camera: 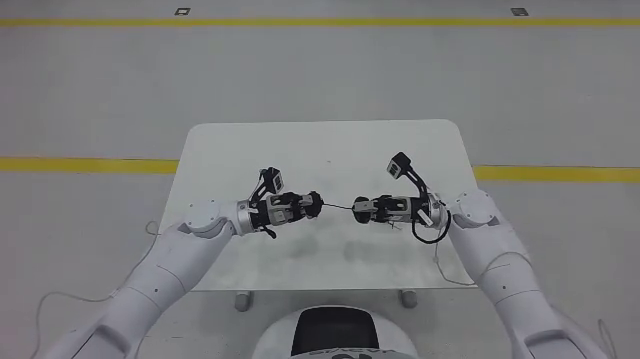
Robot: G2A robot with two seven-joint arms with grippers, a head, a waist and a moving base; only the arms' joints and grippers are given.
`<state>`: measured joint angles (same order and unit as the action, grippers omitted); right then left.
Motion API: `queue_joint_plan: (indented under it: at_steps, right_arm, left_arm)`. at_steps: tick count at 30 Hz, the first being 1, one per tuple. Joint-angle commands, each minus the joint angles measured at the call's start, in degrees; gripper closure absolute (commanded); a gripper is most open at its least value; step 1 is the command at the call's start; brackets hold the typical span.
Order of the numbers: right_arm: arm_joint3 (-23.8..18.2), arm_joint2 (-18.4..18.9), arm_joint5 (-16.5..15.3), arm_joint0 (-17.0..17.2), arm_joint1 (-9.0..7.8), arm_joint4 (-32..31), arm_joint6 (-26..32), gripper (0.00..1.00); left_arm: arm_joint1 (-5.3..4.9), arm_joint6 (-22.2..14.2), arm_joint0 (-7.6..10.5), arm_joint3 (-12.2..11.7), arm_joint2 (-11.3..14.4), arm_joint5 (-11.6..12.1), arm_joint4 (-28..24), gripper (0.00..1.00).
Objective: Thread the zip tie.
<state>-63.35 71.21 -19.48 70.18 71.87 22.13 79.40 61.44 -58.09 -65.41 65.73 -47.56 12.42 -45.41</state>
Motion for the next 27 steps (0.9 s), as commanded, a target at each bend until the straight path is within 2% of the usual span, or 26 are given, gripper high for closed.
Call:
queue_joint_plan:
  at_steps: [1,8,9,11,20,22,23,27]
  right_arm:
    - [0.2,0.0,0.0,0.0,0.11,-0.1,0.1,0.91]
    - [0.3,0.3,0.0,0.0,0.45,-0.4,0.2,0.91]
    - [0.3,0.4,0.0,0.0,0.49,-0.5,0.2,0.92]
    - [0.3,0.5,0.0,0.0,0.54,-0.6,0.2,1.00]
    - [0.7,0.9,0.0,0.1,0.76,-1.4,0.2,1.00]
    - [0.8,1.0,0.0,0.1,0.79,-1.5,0.2,1.00]
    - [0.8,1.0,0.0,0.1,0.79,-1.6,0.2,1.00]
    - [0.6,1.2,0.0,0.1,0.77,-1.8,0.2,1.00]
  left_arm:
    - [0.05,0.0,-0.01,0.0,0.0,-0.1,0.0,1.00]
    - [0.18,-0.1,-0.01,-0.3,-0.1,-0.1,0.1,1.00]
    - [0.20,-0.1,-0.01,-0.3,-0.2,0.0,0.1,1.00]
    - [0.22,-0.1,-0.04,-0.3,-0.2,-0.1,0.1,1.00]
    - [0.37,0.0,-0.04,-0.5,-0.3,-0.3,0.6,1.00]
    - [0.36,0.2,0.24,-0.5,0.0,-0.6,2.1,0.17]
    - [0.37,0.7,0.38,-0.4,0.1,-0.9,2.8,0.00]
    - [0.37,0.8,0.38,-0.4,0.1,-1.0,2.8,0.00]
